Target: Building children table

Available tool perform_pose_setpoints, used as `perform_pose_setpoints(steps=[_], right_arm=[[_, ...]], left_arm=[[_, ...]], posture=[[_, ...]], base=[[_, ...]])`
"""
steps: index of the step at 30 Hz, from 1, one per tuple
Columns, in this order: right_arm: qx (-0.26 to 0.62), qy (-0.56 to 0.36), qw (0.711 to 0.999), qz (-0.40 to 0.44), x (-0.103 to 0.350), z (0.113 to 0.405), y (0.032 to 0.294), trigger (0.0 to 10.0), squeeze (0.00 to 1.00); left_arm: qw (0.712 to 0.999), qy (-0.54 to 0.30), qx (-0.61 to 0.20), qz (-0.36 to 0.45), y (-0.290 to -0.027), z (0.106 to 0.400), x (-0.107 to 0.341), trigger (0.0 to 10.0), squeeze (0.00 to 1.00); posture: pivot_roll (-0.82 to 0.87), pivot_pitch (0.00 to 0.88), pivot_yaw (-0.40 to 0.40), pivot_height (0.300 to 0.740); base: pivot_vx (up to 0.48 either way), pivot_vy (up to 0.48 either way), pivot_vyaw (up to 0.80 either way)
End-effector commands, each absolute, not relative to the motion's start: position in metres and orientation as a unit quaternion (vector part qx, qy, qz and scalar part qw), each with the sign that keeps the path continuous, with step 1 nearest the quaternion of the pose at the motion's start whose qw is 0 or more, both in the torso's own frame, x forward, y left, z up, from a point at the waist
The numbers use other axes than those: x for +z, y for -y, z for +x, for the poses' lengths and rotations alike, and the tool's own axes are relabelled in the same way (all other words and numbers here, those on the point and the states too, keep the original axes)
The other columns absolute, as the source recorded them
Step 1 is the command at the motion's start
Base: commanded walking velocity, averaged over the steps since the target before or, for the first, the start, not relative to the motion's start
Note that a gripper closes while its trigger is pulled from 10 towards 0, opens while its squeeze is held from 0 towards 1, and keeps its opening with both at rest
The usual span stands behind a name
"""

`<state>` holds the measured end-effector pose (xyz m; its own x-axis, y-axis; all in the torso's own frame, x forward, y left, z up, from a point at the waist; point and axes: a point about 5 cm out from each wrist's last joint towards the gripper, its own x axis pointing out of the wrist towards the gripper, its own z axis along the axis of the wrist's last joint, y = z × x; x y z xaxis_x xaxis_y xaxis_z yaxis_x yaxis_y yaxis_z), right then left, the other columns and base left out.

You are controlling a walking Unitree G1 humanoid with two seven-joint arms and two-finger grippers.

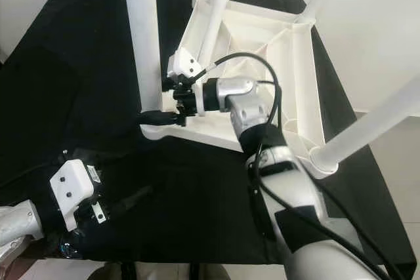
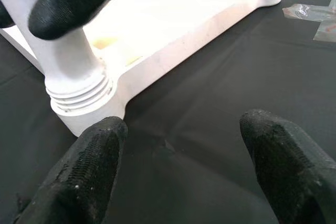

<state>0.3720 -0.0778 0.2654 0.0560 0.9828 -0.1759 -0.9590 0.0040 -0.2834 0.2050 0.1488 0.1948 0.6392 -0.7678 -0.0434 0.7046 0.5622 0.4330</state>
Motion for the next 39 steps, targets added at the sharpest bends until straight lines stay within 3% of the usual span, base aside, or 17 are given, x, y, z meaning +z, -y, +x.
perform_pose_setpoints(steps=[1,6,8,11,13,14,15,16,17,18,26,31,32,33,34,35,39], right_arm=[[0.708,0.03,0.687,-0.162,0.262,0.37,0.073,0.0,0.0],[0.707,0.032,0.69,-0.155,0.261,0.371,0.076,0.0,0.0],[0.684,0.038,0.711,-0.16,0.257,0.374,0.081,0.0,0.0],[0.673,0.041,0.72,-0.163,0.256,0.375,0.083,0.0,0.0],[0.607,0.041,0.776,-0.168,0.247,0.381,0.086,0.0,0.0],[0.546,0.033,0.823,-0.152,0.235,0.384,0.084,0.0,0.0],[0.546,0.033,0.823,-0.152,0.235,0.384,0.084,0.0,0.0],[0.502,0.025,0.853,-0.14,0.227,0.384,0.082,0.0,0.0],[0.396,0.006,0.912,-0.11,0.209,0.383,0.08,0.0,0.0],[0.316,-0.011,0.944,-0.093,0.198,0.381,0.082,0.0,0.0],[0.312,-0.02,0.945,-0.099,0.168,0.345,0.064,0.0,0.0],[0.316,-0.016,0.942,-0.111,0.174,0.347,0.056,0.0,0.0],[0.305,-0.016,0.945,-0.115,0.178,0.35,0.057,4.4,0.0],[0.298,-0.006,0.948,-0.115,0.184,0.353,0.059,10.0,0.0],[0.29,0.0,0.95,-0.114,0.189,0.354,0.06,10.0,0.0],[0.306,0.013,0.946,-0.108,0.198,0.358,0.059,10.0,1.0],[0.318,0.022,0.942,-0.103,0.204,0.36,0.059,10.0,1.0]], left_arm=[[0.878,0.07,-0.421,0.218,-0.15,0.202,0.194,10.0,0.0],[0.878,0.07,-0.421,0.217,-0.151,0.202,0.194,10.0,0.0],[0.877,0.069,-0.422,0.217,-0.151,0.202,0.193,10.0,0.0],[0.877,0.069,-0.423,0.217,-0.151,0.202,0.193,10.0,0.0],[0.877,0.069,-0.423,0.217,-0.151,0.202,0.193,10.0,0.0],[0.877,0.069,-0.423,0.216,-0.152,0.202,0.193,10.0,0.0],[0.877,0.069,-0.423,0.216,-0.152,0.202,0.193,10.0,0.0],[0.878,0.069,-0.422,0.216,-0.154,0.202,0.193,10.0,0.0],[0.877,0.069,-0.423,0.216,-0.155,0.202,0.193,10.0,0.0],[0.877,0.069,-0.424,0.215,-0.155,0.202,0.194,10.0,0.0],[0.875,0.076,-0.431,0.206,-0.152,0.203,0.196,10.0,0.0],[0.875,0.08,-0.434,0.201,-0.149,0.203,0.195,10.0,0.0],[0.875,0.081,-0.432,0.203,-0.15,0.203,0.196,10.0,0.0],[0.876,0.081,-0.43,0.204,-0.151,0.204,0.196,10.0,0.0],[0.876,0.082,-0.429,0.205,-0.152,0.204,0.197,10.0,0.0],[0.876,0.082,-0.429,0.205,-0.152,0.204,0.197,10.0,0.0],[0.876,0.083,-0.429,0.205,-0.151,0.204,0.197,10.0,0.0]], posture=[[0.15,0.248,-0.132,0.74],[0.15,0.25,-0.129,0.74],[0.14,0.25,-0.132,0.74],[0.14,0.251,-0.133,0.74],[0.12,0.252,-0.142,0.74],[0.11,0.255,-0.138,0.74],[0.11,0.255,-0.138,0.74],[0.1,0.258,-0.135,0.74],[0.1,0.262,-0.129,0.74],[0.1,0.265,-0.125,0.74],[0.08,0.261,-0.11,0.74],[0.09,0.257,-0.128,0.74],[0.09,0.255,-0.128,0.74],[0.09,0.256,-0.127,0.74],[0.09,0.256,-0.127,0.74],[0.09,0.254,-0.126,0.74],[0.09,0.254,-0.126,0.74]], base=[[0.0,0.0,0.0],[0.0,0.0,0.0],[0.0,0.0,0.0],[0.0,0.0,0.0],[0.0,0.0,0.0],[0.0,0.0,0.0],[0.0,0.0,0.0],[0.0,0.0,0.0],[0.0,0.0,0.0],[0.0,0.0,0.0],[0.0,0.0,0.0],[0.0,0.0,0.0],[0.0,0.0,0.0],[0.0,0.0,0.0],[0.0,0.0,0.0],[0.0,0.0,0.0],[0.0,0.0,0.0]])
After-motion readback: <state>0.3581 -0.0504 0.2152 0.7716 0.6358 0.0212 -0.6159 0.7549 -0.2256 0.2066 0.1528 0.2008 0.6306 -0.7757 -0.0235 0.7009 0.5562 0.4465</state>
